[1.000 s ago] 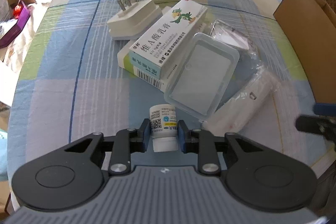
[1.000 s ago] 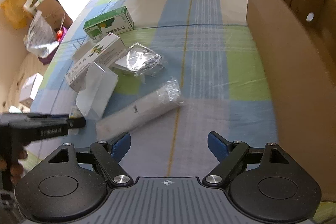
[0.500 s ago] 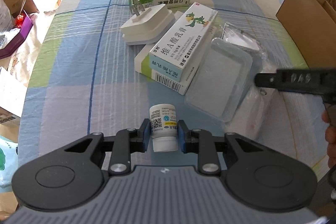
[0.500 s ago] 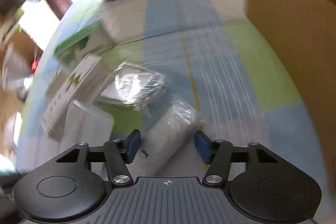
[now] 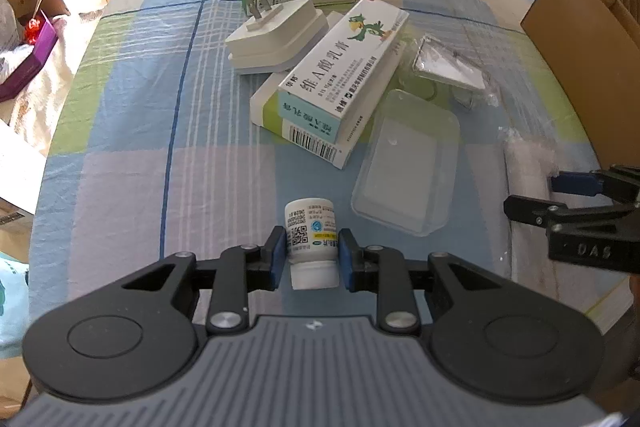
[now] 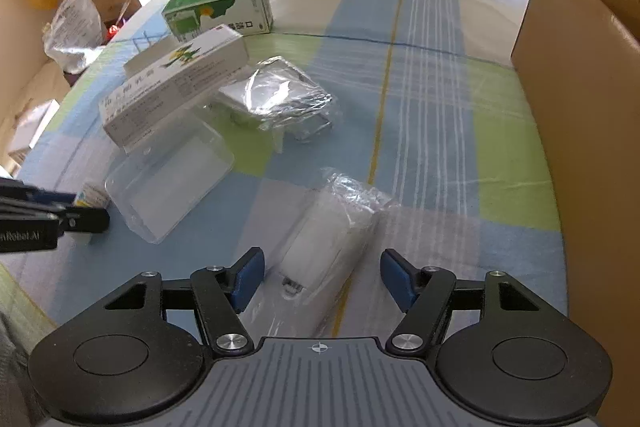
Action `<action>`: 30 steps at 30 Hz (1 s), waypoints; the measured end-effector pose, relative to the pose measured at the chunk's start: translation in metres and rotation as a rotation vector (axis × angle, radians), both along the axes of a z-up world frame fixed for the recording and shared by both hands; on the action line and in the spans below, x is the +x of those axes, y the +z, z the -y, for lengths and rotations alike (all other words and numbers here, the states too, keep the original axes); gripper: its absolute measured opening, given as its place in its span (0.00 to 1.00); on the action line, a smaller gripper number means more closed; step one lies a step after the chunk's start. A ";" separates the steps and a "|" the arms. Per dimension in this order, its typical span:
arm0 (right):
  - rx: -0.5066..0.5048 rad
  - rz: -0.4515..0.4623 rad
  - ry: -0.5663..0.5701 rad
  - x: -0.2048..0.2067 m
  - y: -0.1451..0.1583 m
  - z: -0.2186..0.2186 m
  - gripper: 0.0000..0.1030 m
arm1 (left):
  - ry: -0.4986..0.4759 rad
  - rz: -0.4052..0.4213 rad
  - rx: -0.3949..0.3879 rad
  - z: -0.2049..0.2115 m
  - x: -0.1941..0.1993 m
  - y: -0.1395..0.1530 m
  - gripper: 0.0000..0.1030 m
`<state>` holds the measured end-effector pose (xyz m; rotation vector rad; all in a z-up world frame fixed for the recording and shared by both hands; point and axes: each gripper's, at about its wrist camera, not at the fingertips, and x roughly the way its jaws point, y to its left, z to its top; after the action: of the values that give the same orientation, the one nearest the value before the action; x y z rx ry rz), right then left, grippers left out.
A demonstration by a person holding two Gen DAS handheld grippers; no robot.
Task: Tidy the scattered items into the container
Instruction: 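Grasp the white pill bottle with the left tool while the right tool grasps the wrapped white tube, then carry the pill bottle and wrapped tube over the cardboard box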
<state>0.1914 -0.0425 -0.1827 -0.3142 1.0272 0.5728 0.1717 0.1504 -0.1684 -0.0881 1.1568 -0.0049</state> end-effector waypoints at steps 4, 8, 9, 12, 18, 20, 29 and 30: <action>-0.039 0.059 0.092 -0.015 0.003 -0.007 0.44 | -0.036 0.011 0.022 0.006 -0.004 0.000 0.22; 0.000 0.018 0.062 -0.012 0.011 0.008 0.41 | -0.037 0.030 0.000 0.010 -0.011 0.010 0.22; 0.021 0.013 0.052 -0.012 0.016 0.014 0.40 | -0.036 0.039 -0.003 0.011 -0.013 0.014 0.22; 0.081 -0.001 0.014 -0.012 0.031 0.032 0.40 | -0.040 0.065 -0.021 0.017 -0.016 0.028 0.22; 0.203 0.011 -0.056 -0.009 0.064 0.062 0.40 | -0.085 0.140 -0.046 0.041 -0.015 0.060 0.22; 0.227 0.034 -0.068 -0.009 0.075 0.068 0.40 | -0.102 0.165 -0.053 0.050 -0.013 0.070 0.22; 0.321 0.135 -0.115 -0.009 0.117 0.101 0.40 | -0.184 0.243 -0.070 0.091 0.002 0.103 0.22; 0.327 0.144 -0.118 -0.009 0.122 0.104 0.40 | -0.194 0.249 -0.073 0.096 0.004 0.106 0.22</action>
<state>0.1827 -0.1466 -0.0605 -0.0051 0.7919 0.5919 0.1762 0.0545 -0.0629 -0.0385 0.9121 -0.2247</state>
